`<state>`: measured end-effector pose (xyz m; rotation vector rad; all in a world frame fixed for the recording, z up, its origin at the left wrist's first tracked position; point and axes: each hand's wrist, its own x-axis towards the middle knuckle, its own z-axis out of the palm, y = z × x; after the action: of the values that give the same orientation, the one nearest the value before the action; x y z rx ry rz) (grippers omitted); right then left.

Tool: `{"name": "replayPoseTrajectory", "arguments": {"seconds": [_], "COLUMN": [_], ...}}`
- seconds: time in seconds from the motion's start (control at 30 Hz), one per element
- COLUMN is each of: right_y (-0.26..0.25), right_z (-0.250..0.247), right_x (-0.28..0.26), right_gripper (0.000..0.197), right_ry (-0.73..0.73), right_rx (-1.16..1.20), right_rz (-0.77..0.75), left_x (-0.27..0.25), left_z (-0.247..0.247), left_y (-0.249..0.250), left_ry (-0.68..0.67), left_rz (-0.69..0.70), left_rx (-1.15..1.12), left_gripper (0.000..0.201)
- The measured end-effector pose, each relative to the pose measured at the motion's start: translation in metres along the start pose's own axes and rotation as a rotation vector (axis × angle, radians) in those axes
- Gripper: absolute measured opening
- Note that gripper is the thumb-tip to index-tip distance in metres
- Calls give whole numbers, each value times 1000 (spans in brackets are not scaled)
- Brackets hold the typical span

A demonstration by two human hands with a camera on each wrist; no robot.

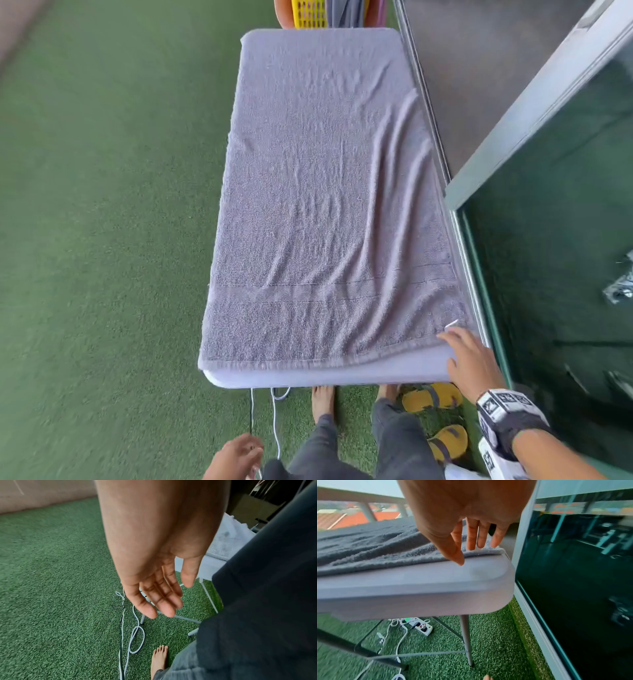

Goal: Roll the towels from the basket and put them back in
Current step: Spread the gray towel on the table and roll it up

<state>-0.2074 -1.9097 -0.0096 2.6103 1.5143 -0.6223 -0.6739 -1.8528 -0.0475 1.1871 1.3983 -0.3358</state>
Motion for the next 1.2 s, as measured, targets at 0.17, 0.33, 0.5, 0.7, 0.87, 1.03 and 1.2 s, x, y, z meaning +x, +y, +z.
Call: {"name": "replayPoseTrajectory", "arguments": {"seconds": [0.17,0.33,0.5,0.7,0.87,1.03,1.2], "right_y": [11,21,43,49,35,28,37], "right_z": [-6,-19,-22,-9,4,16,15], "right_x": [33,41,22,2,-2,-2,2], "right_gripper": [49,30,41,23,40,35,25], "right_ry": [68,43,-18,-27,81,158,256], "right_rx": [-126,-148,-59,-53,-73,79,59], "right_rz": [-157,-317,-185,-56,-145,-125,1], "left_x": [-10,-21,-21,6,40,47,53], "left_z": [13,31,37,-2,-63,-90,-87], "left_y": [16,8,28,62,68,70,66], "left_ry": [113,174,315,741,648,493,545], "left_rz": [-11,-70,7,433,566,692,647], "left_rx": [7,-35,-6,435,683,831,939], "left_gripper": [9,15,22,33,49,43,62]}}
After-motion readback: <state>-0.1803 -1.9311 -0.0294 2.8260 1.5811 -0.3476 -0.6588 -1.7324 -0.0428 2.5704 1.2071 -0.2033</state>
